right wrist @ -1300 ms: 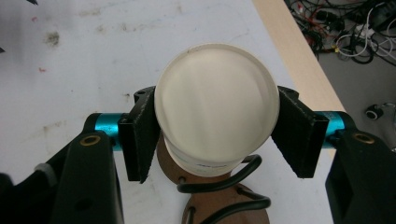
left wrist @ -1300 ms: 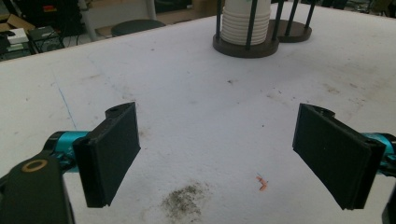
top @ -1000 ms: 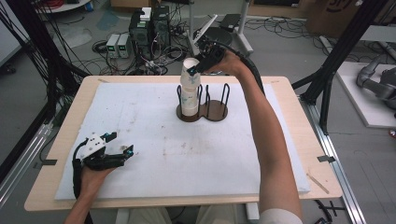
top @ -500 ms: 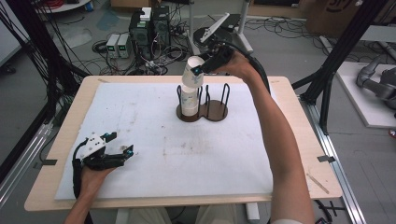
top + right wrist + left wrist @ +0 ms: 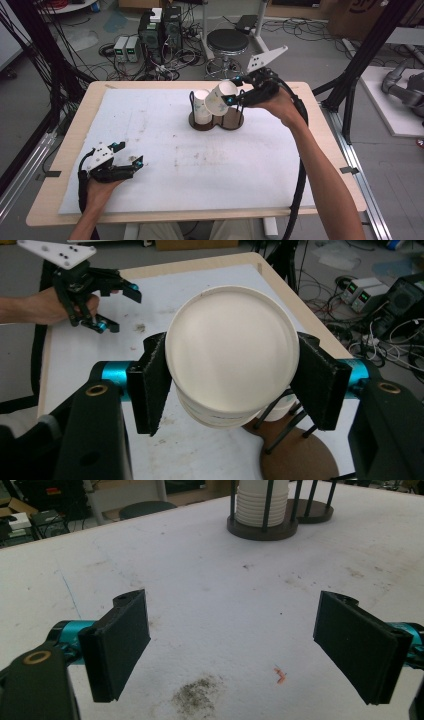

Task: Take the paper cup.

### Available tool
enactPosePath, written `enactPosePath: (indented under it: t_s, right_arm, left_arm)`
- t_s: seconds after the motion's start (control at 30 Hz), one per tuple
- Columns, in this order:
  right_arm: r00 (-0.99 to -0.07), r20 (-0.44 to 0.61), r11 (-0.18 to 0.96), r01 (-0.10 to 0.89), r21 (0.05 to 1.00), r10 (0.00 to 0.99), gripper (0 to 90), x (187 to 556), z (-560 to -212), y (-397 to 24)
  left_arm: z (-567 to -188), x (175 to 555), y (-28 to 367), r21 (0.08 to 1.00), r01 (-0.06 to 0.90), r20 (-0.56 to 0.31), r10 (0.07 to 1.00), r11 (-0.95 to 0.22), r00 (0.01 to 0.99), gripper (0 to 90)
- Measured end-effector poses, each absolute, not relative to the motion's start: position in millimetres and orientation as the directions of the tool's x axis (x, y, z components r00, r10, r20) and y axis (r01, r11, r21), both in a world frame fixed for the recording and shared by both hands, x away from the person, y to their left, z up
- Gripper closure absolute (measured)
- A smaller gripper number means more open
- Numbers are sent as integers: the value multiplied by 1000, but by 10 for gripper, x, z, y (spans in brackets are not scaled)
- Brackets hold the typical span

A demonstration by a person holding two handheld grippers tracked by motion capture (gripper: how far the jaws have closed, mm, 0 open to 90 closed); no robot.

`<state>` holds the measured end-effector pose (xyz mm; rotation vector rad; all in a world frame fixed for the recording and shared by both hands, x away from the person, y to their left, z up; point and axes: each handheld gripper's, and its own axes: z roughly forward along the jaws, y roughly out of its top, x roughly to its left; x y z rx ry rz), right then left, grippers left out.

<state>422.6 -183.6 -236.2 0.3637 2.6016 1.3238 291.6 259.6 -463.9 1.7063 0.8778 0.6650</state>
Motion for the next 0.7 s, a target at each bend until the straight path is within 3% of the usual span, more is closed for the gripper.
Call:
enactPosePath:
  t_s: [0.7]
  right_arm:
    - [-972,9,429,113,896,236,374,3589,-3125,-1980]
  left_arm:
    - [-4639,2919,2602,957,235,5,818,-171,575,146]
